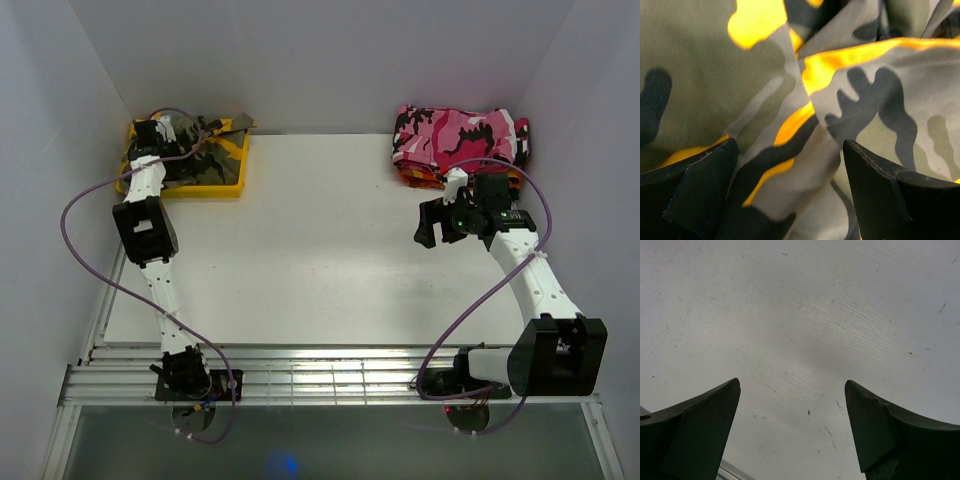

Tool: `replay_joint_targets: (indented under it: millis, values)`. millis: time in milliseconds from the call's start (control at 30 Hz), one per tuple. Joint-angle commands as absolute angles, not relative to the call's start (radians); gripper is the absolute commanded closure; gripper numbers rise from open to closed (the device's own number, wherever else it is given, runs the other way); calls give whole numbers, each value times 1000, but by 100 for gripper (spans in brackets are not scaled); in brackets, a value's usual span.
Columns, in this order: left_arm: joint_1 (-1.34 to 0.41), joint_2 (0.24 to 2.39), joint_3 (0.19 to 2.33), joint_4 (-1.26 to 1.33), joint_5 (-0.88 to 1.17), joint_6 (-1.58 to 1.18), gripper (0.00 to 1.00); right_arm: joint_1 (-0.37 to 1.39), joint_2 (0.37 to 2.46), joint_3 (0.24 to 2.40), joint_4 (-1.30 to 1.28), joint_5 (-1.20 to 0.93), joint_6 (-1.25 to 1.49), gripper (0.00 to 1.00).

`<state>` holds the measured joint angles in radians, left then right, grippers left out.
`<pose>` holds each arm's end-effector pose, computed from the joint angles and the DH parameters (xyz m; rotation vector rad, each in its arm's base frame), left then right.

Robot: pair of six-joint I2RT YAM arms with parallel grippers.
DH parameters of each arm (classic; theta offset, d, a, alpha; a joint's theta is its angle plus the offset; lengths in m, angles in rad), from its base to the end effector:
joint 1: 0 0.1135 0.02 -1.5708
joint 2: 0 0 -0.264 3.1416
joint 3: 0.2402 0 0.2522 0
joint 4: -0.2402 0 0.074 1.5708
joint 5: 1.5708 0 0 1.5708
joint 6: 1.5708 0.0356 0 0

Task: Fold and stack the trousers
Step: Grab the trousers from the pile

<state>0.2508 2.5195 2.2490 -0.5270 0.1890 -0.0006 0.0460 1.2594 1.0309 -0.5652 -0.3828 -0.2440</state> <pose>0.5468 0.1332 0.1817 -0.2047 2.3436 -0.1017 0.2654 0.0255 0.2915 -0.5155 2.2611 0.3522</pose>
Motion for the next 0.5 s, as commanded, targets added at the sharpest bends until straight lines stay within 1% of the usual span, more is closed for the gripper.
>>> replay_joint_targets:
  millis: [0, 33, 100, 133, 167, 233, 267, 333, 367, 467]
  values:
    - [222, 2591, 2292, -520, 149, 55, 2, 43, 1267, 1038, -537, -367, -245, 10]
    - [215, 2600, 2299, -512, 147, 67, 4, 44, 1267, 1040, -537, -364, -247, 10]
    - [196, 2615, 2310, -503, 155, 84, 22, 43, 1272, 1042, -537, -359, -248, 10]
    - [189, 2629, 2321, -499, 167, 95, 30, 43, 1273, 1045, -538, -360, -249, 10]
    - [183, 2634, 2324, -496, 170, 97, 48, 43, 1273, 1045, -541, -365, -252, 10]
    - [181, 2640, 2335, -482, 181, 80, 63, 43, 1276, 1048, -546, -367, -255, 10]
    - [181, 2641, 2341, -482, 187, 71, 79, 43, 1275, 1051, -548, -367, -256, 10]
    - [179, 2640, 2358, -476, 205, 49, 97, 44, 1276, 1052, -546, -367, -255, 10]
    - [181, 2629, 2361, -474, 213, 41, 100, 43, 1275, 1055, -546, -367, -255, 10]
    - [181, 2565, 2355, -437, 255, 11, 100, 43, 1276, 1060, -548, -371, -255, 10]
